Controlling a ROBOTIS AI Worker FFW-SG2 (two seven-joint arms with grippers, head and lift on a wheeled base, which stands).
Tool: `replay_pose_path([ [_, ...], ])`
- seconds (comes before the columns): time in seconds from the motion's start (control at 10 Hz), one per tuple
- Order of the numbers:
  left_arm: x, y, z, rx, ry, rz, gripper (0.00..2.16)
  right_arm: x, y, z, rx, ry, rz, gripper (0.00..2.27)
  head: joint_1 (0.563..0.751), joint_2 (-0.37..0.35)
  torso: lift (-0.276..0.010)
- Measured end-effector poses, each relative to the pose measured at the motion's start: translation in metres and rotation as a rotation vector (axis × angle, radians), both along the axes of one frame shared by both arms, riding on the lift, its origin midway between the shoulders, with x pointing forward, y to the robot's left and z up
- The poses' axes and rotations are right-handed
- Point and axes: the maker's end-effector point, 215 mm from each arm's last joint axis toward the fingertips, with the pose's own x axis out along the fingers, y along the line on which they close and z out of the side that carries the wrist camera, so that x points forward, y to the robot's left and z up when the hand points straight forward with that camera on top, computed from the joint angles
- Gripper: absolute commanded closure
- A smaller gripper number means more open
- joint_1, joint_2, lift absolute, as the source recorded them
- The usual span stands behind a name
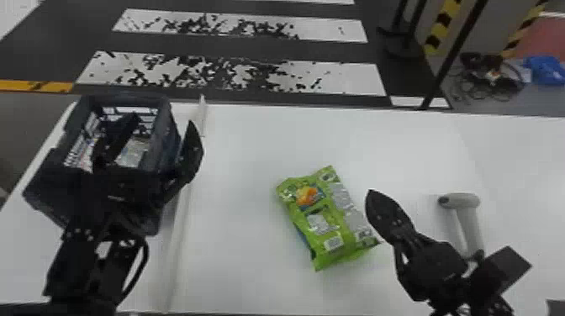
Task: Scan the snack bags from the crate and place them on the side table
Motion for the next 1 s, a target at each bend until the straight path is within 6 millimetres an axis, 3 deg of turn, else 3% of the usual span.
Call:
replay_pose_path([
  [0.2,-0.022,0.038,0.011,0.002,-0.075,0.027,0.09,-0.003,0.049,-0.016,-0.037,0.053,0.141,2.22,0.695,0.156,-0.095],
  [0.4,-0.034,0.072,0.007,-0.002,-0.073,0.075,0.09,0.001,0.089,-0.031,-0.055,0.115,0.223,2.22,0.695,0.248,-0.095],
  [0.7,-0.042,0.086,0.001,-0.012,-0.057,0.085,0.09,0.013,0.135,-0.051,-0.099,0.175,0.333,2.22,0.695,0.347,-0.095],
  [1.0,-0.044,0.088,-0.002,-0.024,-0.05,0.081,0.09,0.038,0.148,-0.073,-0.147,0.226,0.37,2.22,0.695,0.35,-0.095],
])
